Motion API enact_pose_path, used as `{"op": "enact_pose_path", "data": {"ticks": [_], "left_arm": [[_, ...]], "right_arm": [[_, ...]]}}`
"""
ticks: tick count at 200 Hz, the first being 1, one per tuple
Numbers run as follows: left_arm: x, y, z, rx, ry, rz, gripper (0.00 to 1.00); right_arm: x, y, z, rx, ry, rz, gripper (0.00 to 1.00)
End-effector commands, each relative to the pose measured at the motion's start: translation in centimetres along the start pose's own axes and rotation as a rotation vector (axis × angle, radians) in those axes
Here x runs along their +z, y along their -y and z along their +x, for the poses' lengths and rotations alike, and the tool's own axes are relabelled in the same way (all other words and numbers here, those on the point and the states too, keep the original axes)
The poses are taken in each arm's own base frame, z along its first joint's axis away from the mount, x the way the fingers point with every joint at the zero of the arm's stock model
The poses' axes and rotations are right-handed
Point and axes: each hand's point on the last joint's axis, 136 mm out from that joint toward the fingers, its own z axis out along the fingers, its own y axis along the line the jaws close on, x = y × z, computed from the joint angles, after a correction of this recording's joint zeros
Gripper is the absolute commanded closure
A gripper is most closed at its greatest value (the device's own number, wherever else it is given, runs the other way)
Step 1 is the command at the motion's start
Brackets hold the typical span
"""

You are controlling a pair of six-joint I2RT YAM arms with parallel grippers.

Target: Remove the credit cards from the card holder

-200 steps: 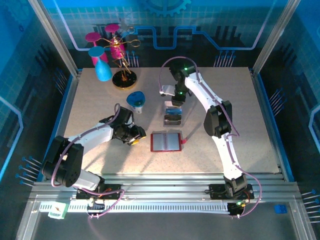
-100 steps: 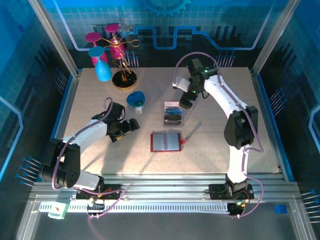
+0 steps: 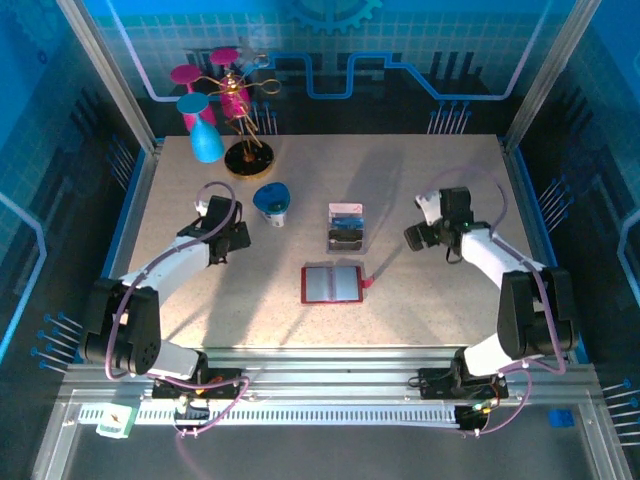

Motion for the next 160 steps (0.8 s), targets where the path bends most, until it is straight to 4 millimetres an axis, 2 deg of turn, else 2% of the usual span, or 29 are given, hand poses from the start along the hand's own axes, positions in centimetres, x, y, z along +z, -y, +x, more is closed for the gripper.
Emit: {"op": "enact_pose_path", "data": {"ticks": [1, 33, 49, 67, 86, 99, 121, 160], "left_arm": [[0.6, -1.4, -2.6, 0.099, 0.165, -0.085, 0.01], [2.4, 1.7, -2.9, 0.178, 0.276, 0.065, 0.01], [2.1, 2.9, -3.5, 0.197, 0.331, 0.141, 0.01], [0.8, 4.2, -4.4, 0.196, 0.462, 0.272, 0.01], [0.8, 3.4, -4.9, 0.16, 0.518, 0.295, 0.01], [1.1, 2.7, -4.7, 0.109, 0.534, 0.331, 0.01], [1.7, 1.9, -3.8, 0.057, 0.559, 0.381, 0.01], [1.8, 2.9, -3.8, 0.1, 0.538, 0.43, 0.01]], "right_arm": [[-0.7, 2.0, -3.0, 0.155, 0.249, 0.101, 0.0], [-0.6, 2.5, -2.3, 0.188, 0.348, 0.161, 0.0], [-0.9, 2.6, -2.4, 0.201, 0.379, 0.167, 0.0], [-0.9, 2.7, -2.6, 0.223, 0.385, 0.16, 0.0], [-1.6, 1.7, -3.4, 0.253, 0.482, 0.095, 0.0], [-1.5, 0.3, -3.5, 0.2, 0.533, 0.052, 0.0], [-0.4, 0.7, -2.7, 0.216, 0.542, 0.097, 0.0], [-0.3, 0.9, -2.5, 0.229, 0.547, 0.107, 0.0]]}}
